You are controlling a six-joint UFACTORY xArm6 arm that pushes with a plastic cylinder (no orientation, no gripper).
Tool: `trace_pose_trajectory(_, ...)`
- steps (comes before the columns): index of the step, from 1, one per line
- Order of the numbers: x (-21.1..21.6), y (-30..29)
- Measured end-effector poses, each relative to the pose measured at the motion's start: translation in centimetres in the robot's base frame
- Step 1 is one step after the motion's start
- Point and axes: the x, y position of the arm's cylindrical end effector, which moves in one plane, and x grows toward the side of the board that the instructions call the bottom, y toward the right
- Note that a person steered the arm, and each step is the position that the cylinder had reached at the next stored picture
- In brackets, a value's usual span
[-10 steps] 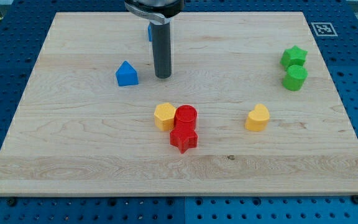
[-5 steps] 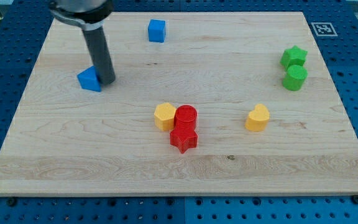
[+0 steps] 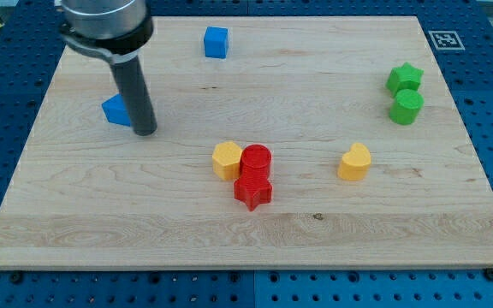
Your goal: Slide blue triangle to up
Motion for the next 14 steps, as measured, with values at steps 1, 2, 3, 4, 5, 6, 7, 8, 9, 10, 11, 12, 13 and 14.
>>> trace_pose_trajectory(1,0.5,-2.8)
trace_pose_trajectory(2,0.5,-2.8)
trace_pose_trajectory(3,-0.8,-3.8)
trace_pose_trajectory(4,-2.3,-5.5)
trace_pose_trajectory(5,-3.4,-6.0)
trace_pose_trajectory(6,-3.3,-6.0)
trace_pose_trajectory(7,-0.8,-4.5)
trace_pose_trajectory(8,-0.3,-3.8)
trace_pose_trajectory(9,-0.3,-1.2)
trace_pose_trajectory(10,-0.3,1.2)
trace_pose_trajectory(11,-0.3,4.0)
trace_pose_trajectory(12,-0.3,5.7)
trace_pose_trajectory(13,-0.7,5.0)
trace_pose_trajectory(14,-1.0,1.6)
